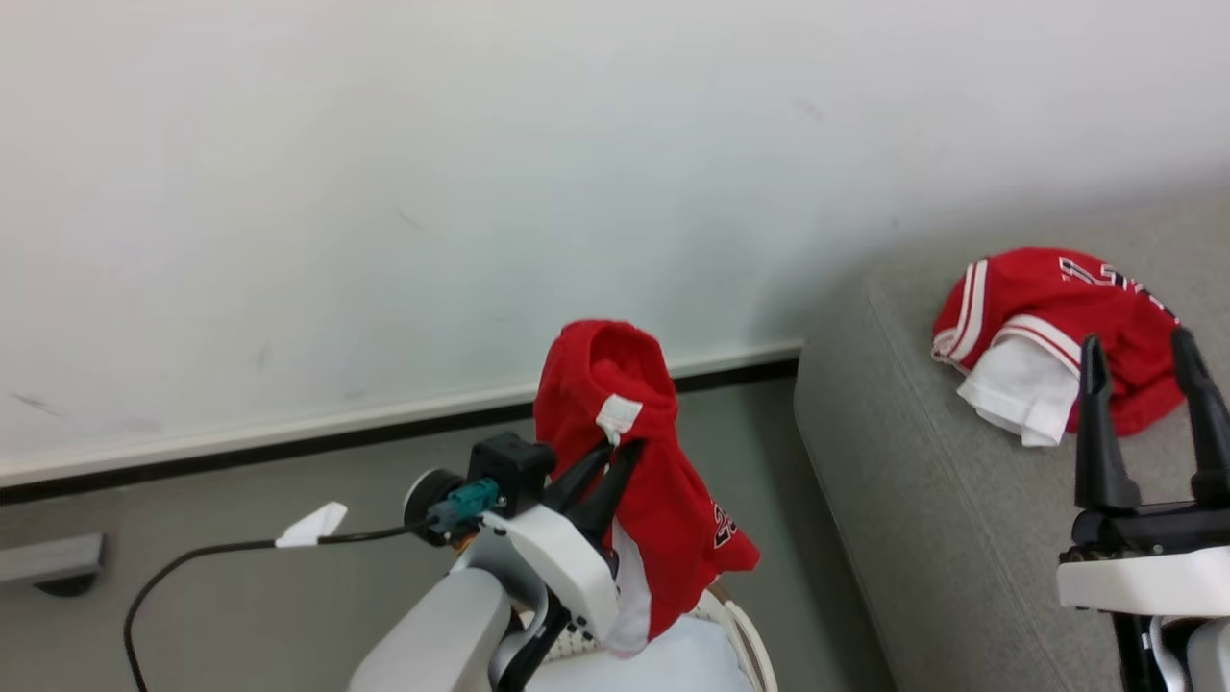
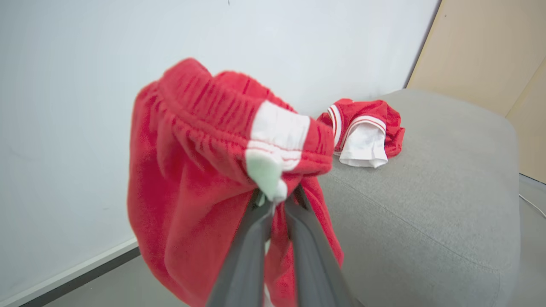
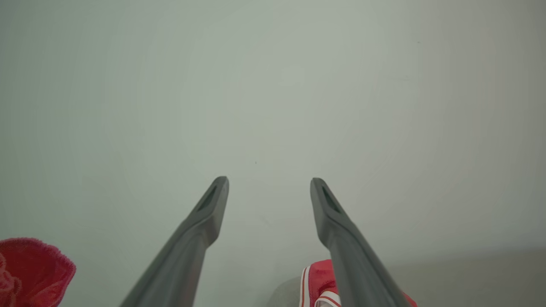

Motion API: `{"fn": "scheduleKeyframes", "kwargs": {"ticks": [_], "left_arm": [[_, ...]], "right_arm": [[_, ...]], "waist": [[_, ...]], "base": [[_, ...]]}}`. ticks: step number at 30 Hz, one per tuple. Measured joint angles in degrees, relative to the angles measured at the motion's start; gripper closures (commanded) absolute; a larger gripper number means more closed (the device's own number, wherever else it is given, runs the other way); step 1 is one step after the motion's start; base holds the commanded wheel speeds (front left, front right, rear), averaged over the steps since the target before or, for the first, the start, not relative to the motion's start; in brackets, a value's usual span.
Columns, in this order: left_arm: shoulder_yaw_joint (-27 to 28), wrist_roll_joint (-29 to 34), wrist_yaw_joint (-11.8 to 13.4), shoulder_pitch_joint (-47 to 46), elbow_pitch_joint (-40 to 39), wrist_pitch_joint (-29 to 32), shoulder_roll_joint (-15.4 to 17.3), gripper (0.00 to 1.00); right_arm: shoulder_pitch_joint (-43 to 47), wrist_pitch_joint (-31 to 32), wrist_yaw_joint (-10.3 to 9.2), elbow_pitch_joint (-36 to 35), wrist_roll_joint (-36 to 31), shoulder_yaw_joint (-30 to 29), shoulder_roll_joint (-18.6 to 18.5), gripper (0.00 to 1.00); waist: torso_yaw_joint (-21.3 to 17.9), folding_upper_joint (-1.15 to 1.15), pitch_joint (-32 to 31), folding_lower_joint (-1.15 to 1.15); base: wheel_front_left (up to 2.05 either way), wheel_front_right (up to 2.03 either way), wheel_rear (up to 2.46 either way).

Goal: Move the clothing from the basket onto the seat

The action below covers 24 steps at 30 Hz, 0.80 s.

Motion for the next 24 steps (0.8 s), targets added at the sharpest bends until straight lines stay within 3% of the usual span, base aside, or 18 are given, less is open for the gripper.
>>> {"fn": "scheduleKeyframes", "kwargs": {"ticks": [9,16,20,24], "left_arm": [[1.05,-2.30,0.10,-3.08,-11.13,2.61,1.51,1.00],[1.29,-2.74,1.53,-3.41,-15.44,5.08,2.35,1.00],[0.92,-2.76,1.78,-3.12,-16.41,5.60,2.45,1.00],[0.32,-2.81,1.78,-2.78,-16.51,6.06,2.49,1.00]], "right_arm": [[3.77,0.00,0.00,1.18,1.00,3.64,-0.19,0.00],[4.74,0.00,0.00,1.34,0.91,6.94,-0.24,0.00],[4.70,0.00,0.00,1.30,1.09,11.10,-0.56,0.00],[4.34,0.00,0.00,1.37,3.19,19.22,-2.09,0.00]], "waist": [[3.81,0.00,-4.60,0.01],[4.30,0.00,-4.94,0.02],[4.22,0.00,-4.84,0.02],[4.36,0.00,-4.75,0.03]], "base": [[0.00,0.00,0.00],[0.00,0.00,0.00],[0.00,0.00,0.00],[0.00,0.00,0.00]]}}
